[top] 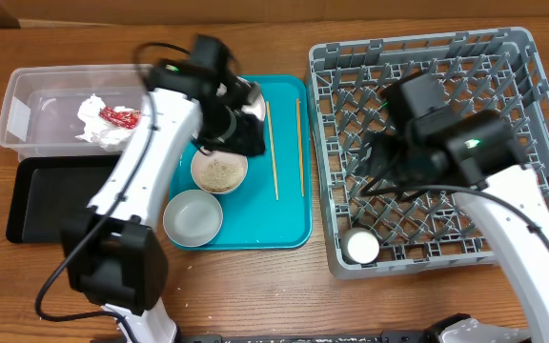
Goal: Sort waste into correct bins and load items into the dishwasher
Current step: 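Grasp the pink rice bowl rim with the left gripper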
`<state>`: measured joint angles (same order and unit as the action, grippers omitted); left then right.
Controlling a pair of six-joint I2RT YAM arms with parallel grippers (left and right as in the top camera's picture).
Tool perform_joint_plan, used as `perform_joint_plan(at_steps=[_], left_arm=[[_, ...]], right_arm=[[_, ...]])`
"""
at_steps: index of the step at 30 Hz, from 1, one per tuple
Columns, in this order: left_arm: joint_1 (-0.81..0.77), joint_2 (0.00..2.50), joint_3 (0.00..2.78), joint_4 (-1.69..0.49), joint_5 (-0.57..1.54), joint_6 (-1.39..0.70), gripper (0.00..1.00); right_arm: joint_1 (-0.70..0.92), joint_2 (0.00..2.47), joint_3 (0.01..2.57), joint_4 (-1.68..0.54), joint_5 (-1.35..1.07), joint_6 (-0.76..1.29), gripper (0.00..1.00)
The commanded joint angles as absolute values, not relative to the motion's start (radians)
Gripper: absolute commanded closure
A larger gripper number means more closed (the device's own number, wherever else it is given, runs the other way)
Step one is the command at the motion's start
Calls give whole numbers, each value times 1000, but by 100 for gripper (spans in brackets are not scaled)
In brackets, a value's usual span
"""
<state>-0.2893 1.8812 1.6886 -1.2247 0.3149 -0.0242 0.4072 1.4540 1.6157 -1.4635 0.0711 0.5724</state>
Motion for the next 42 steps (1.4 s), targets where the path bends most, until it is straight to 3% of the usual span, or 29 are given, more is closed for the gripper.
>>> perform_joint_plan(at_steps=[1,7,13,19,25,28,36,42], left_arm=[[-361,1877,1579,-1174,-9,-191,39],[-370,1877,1442,-1029,-83,-292,43],[-375,1878,1333,-850,36,-253,60],[-380,1878,1270,-783,44,-246,65],[-380,1878,1265,-777,42,-247,89],[-381,1878,1265,-777,42,-247,96],[-380,1877,1307,-835,81,-247,96],[-380,1876,1491,-1013,86,-247,96]], right_arm=[[350,1448,1644,-1469,88,503,17],[338,1448,1644,-1472,86,488,18],[338,1449,1644,-1472,86,489,17],[338,1449,1644,-1472,86,488,17],[338,1449,1644,-1468,86,488,17],[338,1449,1644,-1467,86,488,17],[338,1449,1644,-1464,89,466,17],[338,1449,1644,-1464,89,466,17]])
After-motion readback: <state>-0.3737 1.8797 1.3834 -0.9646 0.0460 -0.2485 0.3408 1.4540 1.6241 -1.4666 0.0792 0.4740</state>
